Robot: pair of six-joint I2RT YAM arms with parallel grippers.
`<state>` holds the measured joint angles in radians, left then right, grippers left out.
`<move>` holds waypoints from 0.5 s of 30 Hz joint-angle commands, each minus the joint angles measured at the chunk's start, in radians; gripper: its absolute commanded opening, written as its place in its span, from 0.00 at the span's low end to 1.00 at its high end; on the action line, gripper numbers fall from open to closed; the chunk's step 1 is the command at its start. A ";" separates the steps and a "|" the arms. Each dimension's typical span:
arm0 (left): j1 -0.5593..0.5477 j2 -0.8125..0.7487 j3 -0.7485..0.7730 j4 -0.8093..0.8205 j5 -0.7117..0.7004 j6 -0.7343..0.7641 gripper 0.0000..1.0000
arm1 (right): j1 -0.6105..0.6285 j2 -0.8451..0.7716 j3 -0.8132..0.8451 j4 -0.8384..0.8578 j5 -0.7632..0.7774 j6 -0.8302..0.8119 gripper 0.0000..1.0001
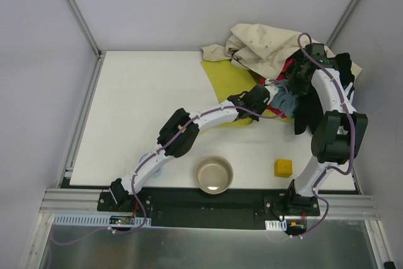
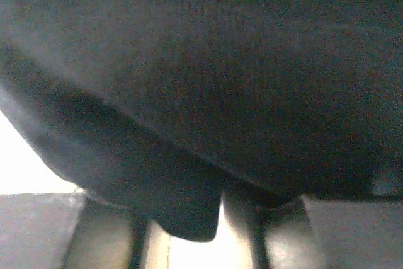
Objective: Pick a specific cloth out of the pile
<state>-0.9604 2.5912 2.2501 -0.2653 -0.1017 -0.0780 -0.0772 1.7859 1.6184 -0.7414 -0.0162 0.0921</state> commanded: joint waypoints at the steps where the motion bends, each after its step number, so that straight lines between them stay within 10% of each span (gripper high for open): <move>1: 0.043 -0.106 -0.112 -0.039 0.027 -0.014 0.00 | 0.025 -0.020 -0.069 0.042 -0.022 -0.022 0.44; 6: 0.049 -0.198 -0.251 0.035 0.033 -0.012 0.00 | 0.098 -0.074 -0.167 0.094 0.008 -0.043 0.96; 15: 0.061 -0.286 -0.371 0.101 0.071 -0.046 0.00 | 0.212 0.078 -0.108 0.051 0.128 -0.054 0.96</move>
<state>-0.9127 2.3928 1.9102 -0.1482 -0.0521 -0.1169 0.0727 1.7802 1.4578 -0.6708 0.0692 0.0662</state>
